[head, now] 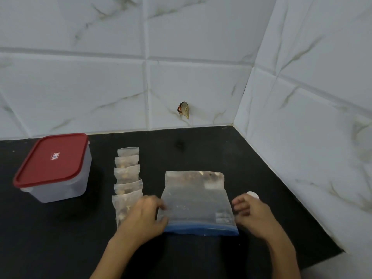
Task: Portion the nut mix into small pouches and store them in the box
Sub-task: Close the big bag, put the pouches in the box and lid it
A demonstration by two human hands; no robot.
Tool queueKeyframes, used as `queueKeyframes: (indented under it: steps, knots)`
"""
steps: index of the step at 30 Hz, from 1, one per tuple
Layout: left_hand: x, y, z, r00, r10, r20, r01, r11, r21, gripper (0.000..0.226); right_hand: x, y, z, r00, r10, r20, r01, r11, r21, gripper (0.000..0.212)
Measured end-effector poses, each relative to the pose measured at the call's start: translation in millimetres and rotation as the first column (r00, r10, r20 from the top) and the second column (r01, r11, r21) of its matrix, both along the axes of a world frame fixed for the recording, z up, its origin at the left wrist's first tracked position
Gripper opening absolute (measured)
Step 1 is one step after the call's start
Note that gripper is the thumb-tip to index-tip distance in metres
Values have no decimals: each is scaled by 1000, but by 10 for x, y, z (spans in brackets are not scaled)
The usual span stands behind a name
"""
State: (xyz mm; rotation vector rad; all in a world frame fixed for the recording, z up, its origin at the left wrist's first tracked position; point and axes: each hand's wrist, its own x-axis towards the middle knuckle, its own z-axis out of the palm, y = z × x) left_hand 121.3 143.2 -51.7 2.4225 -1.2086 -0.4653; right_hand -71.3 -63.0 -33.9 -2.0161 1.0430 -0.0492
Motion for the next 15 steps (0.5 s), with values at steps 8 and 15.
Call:
queueKeyframes:
  steps: [8, 15]
  knots:
    - [-3, -992, -389, 934, -79, 348, 115, 990, -84, 76, 949, 33, -406, 993, 77, -84, -110, 847, -519, 57]
    - [44, -1050, -807, 945, -82, 316, 62, 996, 71, 83, 951, 14, -860, 967, 36, -254, -175, 816, -551, 68]
